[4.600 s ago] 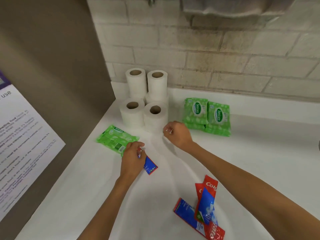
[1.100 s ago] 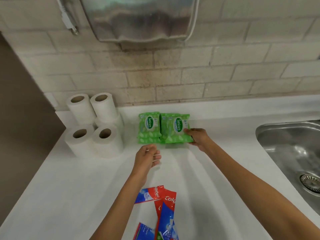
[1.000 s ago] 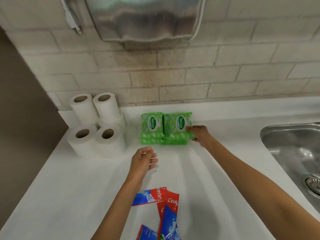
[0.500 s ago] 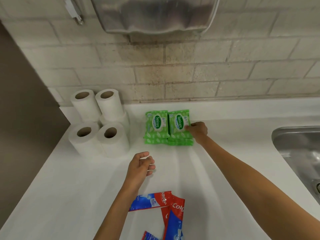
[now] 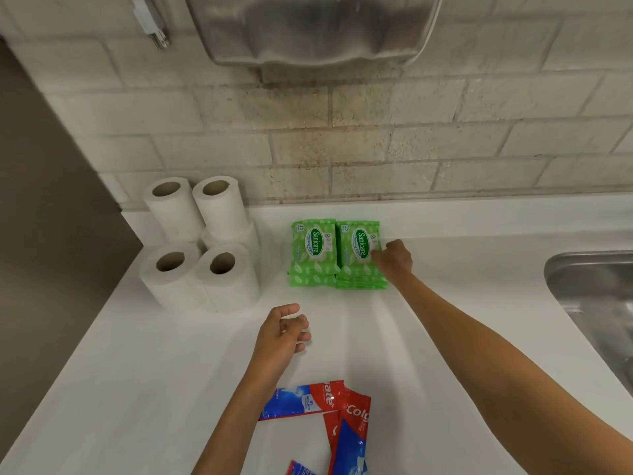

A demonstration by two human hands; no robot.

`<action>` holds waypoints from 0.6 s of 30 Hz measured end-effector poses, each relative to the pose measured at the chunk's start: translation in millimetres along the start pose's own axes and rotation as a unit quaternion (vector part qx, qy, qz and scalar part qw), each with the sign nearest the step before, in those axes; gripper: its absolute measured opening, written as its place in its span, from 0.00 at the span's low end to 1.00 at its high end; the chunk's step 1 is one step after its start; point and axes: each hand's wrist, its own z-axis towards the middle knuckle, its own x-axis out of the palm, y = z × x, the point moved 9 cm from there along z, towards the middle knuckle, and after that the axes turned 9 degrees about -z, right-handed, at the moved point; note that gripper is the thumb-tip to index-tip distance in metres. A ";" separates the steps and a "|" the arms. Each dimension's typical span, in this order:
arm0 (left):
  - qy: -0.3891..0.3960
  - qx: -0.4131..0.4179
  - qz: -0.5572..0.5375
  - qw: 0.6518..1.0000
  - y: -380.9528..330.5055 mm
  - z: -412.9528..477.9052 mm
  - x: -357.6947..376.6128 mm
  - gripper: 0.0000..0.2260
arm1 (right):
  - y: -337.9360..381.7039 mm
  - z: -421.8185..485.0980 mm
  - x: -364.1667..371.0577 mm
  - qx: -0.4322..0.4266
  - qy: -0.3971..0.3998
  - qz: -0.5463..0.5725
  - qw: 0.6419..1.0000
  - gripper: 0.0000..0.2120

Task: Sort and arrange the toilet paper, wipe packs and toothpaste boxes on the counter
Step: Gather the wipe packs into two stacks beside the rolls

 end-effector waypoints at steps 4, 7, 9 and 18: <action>0.002 -0.001 0.007 1.000 1.3 0.8 0.3 0.09 | -0.8 1.8 -0.5 -0.003 0.011 0.012 1.000 0.23; -0.002 0.007 0.029 1.000 -0.8 3.0 1.0 0.09 | -1.7 2.1 -4.0 -0.006 -0.002 0.011 1.000 0.25; -0.003 0.020 0.056 0.998 -3.4 3.7 1.7 0.09 | -1.7 -3.3 -10.1 -0.016 -0.027 0.002 0.999 0.25; 0.020 0.068 0.205 0.976 -2.6 -8.9 13.6 0.12 | -8.0 -54.1 -23.4 -0.103 -0.023 -0.002 0.994 0.23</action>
